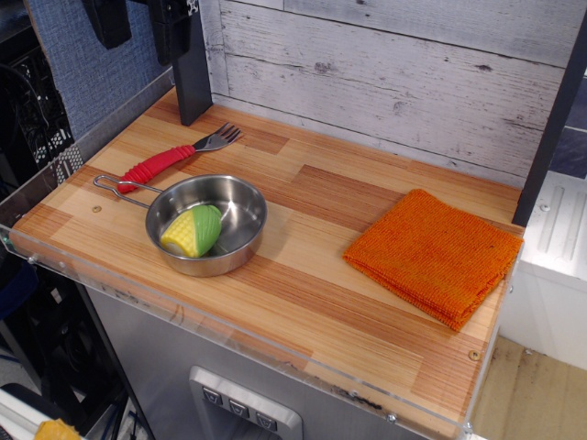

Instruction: Move the towel bottom right of table

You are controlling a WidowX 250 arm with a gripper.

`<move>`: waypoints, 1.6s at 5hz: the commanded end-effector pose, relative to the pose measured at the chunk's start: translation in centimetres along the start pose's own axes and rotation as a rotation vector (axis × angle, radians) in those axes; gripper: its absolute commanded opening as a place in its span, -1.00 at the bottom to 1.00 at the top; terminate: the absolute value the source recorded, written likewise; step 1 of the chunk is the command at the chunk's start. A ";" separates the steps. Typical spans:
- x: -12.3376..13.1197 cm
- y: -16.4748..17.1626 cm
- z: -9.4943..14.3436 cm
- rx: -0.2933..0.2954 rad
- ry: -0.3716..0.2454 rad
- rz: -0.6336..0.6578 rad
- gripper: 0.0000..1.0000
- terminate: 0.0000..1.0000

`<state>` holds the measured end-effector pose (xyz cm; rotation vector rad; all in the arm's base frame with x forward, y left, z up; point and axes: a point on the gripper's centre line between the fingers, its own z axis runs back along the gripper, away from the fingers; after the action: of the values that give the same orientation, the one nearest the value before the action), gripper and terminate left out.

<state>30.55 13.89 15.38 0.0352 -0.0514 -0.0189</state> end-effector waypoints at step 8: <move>2.2 -20.3 -6.2 -0.072 -0.095 -0.226 1.00 -1.00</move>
<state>32.47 -6.11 6.90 -0.0317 -0.0925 -0.2407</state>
